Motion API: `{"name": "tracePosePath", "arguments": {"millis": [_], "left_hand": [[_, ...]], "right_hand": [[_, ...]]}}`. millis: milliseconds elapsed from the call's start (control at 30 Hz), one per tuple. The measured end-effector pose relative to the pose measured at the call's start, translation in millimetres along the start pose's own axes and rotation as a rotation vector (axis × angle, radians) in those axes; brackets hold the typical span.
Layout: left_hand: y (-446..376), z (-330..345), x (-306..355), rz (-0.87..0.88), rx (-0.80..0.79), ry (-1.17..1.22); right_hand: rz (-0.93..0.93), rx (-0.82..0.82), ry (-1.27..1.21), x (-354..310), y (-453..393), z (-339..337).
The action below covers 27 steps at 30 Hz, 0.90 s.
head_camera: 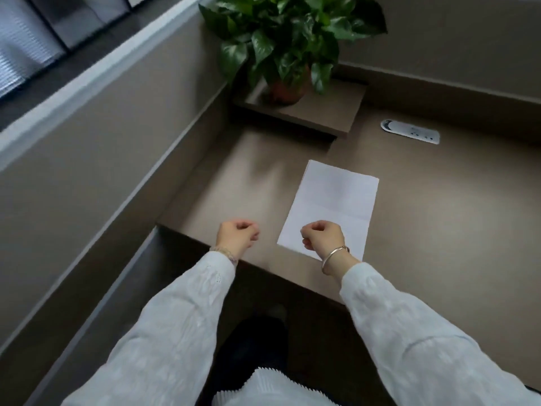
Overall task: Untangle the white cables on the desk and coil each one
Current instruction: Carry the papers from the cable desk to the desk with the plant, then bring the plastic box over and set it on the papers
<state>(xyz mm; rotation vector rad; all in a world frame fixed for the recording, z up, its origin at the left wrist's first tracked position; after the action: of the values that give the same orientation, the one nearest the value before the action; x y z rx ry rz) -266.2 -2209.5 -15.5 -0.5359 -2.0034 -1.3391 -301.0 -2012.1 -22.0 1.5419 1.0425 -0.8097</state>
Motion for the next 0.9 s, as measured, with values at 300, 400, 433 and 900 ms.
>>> {"name": "tracePosePath", "arguments": {"millis": [300, 400, 433, 900], "left_hand": [[155.4, -103.5, -163.0, -0.060, 0.246, 0.268], [191.3, -140.9, -212.5, -0.084, 0.329, 0.374], [203.2, -155.1, -228.2, -0.086, 0.359, 0.411], [414.9, -437.5, -467.8, -0.159, 0.865, 0.795]], "right_hand": [[-0.079, -0.443, 0.239, 43.8, 167.6, 70.4], [-0.127, -0.521, 0.296, 58.1, 214.9, 102.3], [-0.148, -0.560, 0.311, 60.0, 232.7, 115.8], [-0.256, -1.239, 0.400, 113.0, 579.5, 403.1]]}}
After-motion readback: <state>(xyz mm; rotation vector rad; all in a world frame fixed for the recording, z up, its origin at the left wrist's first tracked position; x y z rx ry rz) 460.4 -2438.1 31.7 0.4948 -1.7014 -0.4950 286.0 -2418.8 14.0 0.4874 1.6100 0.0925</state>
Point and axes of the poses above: each hand's wrist, its own y-axis away from the middle knuckle, its own z-axis out of the palm, x = y × z, the point moved 2 cm from there along -y, towards the middle knuckle, and after that the axes turned 10 degrees about -z, right-handed, at the moved point
